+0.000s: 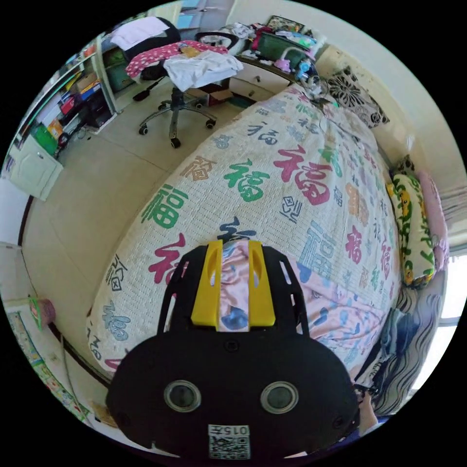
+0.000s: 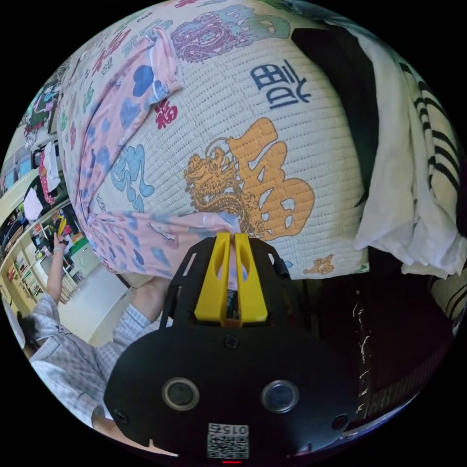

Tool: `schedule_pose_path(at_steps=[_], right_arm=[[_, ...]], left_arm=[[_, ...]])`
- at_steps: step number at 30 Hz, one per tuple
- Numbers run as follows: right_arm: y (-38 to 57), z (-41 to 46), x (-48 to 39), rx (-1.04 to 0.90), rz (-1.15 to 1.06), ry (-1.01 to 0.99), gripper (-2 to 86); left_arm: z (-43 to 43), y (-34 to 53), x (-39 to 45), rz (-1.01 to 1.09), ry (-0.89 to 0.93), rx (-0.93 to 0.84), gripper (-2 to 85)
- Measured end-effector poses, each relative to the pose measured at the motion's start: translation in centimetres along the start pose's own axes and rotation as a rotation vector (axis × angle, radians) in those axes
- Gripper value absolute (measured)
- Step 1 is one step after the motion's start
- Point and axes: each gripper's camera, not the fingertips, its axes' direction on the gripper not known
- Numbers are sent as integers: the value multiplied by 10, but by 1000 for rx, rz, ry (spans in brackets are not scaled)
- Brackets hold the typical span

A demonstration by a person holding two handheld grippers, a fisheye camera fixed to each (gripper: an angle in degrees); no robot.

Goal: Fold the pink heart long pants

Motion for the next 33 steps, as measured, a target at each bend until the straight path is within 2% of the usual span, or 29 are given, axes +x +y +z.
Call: schedule_pose_path(at_steps=[2, 5, 7, 8, 10, 16, 20, 22, 25, 26, 28, 29, 30, 31, 33], right_arm=[[-1, -14, 0, -2, -1, 30, -5], [2, -47, 8, 118, 68, 95, 2], [1, -63, 16, 139, 86, -4, 12], [-2, -71, 14, 142, 50, -105, 21], [-7, -78, -2, 148, -34, -157, 30], [-27, -57, -90, 129, -259, -6, 12], [-50, -46, -153, 166, -368, 104, 7], [-65, -46, -171, 173, -387, 125, 14], [-80, -66, -188, 247, -392, 132, 39], [-86, -76, -191, 281, -385, 116, 44], [-98, -88, -194, 292, -387, 60, 40], [-109, -91, -197, 268, -383, -6, 31], [-115, -91, -199, 251, -382, -40, 24], [-126, -88, -205, 225, -376, -86, 14], [-140, -80, -220, 222, -377, -102, 4]], left_arm=[[-11, 6, -4, -49, 10, 45, 78], [-21, 24, 4, -14, 16, 41, 77], [-21, 47, 20, 88, -27, -25, 77], [-19, 54, 25, 118, -49, -49, 78], [-6, 90, 45, 232, -91, -153, 78], [45, 179, 73, 338, -174, -400, 72], [72, 200, 82, 372, -243, -452, 62], [106, 207, 85, 422, -290, -593, 56], [115, 191, 102, 531, -311, -661, 31], [111, 186, 108, 548, -323, -618, 26], [86, 155, 140, 603, -342, -358, 14], [81, 144, 149, 597, -319, -297, 12], [76, 123, 165, 585, -218, -217, 8], [82, 100, 182, 576, -76, -208, 4], [108, 67, 204, 517, 97, -275, -2]])
